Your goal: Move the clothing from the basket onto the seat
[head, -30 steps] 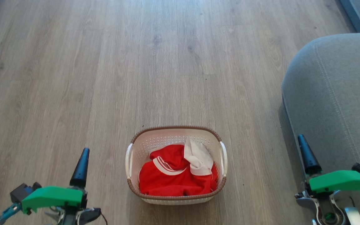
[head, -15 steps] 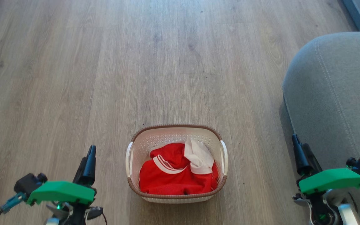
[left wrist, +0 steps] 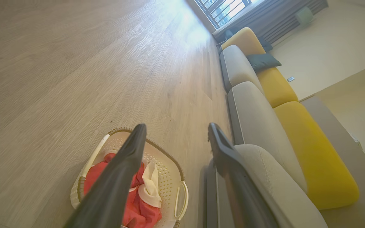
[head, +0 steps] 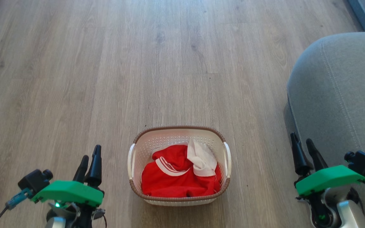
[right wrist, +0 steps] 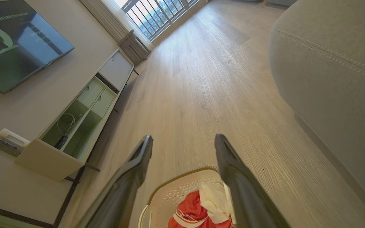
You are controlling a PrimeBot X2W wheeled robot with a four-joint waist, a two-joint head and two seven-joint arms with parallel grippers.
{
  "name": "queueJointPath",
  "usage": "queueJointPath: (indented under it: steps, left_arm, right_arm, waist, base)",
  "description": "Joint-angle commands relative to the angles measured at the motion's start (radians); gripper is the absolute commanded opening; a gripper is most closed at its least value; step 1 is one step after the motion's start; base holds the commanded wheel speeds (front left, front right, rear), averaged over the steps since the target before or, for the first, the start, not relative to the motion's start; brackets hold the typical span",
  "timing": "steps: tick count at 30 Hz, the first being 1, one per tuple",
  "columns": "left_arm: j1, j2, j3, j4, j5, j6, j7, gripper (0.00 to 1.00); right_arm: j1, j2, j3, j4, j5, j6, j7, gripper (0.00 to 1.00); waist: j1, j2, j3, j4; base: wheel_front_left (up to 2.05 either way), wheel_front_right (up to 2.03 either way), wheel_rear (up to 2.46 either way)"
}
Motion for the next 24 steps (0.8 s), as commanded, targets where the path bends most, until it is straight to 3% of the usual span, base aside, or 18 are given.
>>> queueJointPath:
  steps: [1, 24]
  left_arm:
    - [-0.060, 0.010, 0.013, -0.036, 0.036, -0.001, -0.016, 1.00]
    - [-0.071, 0.012, 0.003, -0.043, 0.323, 0.005, -0.080, 1.00]
  right_arm:
    - [-0.054, -0.021, 0.017, -0.028, -0.042, 0.000, -0.015, 1.00]
    - [-0.065, -0.033, 0.051, -0.032, -0.333, 0.000, -0.080, 1.00]
  waist:
    - [0.0000, 0.0000, -0.001, 0.000]
    - [0.0000, 0.0000, -0.001, -0.005]
  base:
    - [0.00, 0.00, 0.00]
    - [0.00, 0.00, 0.00]
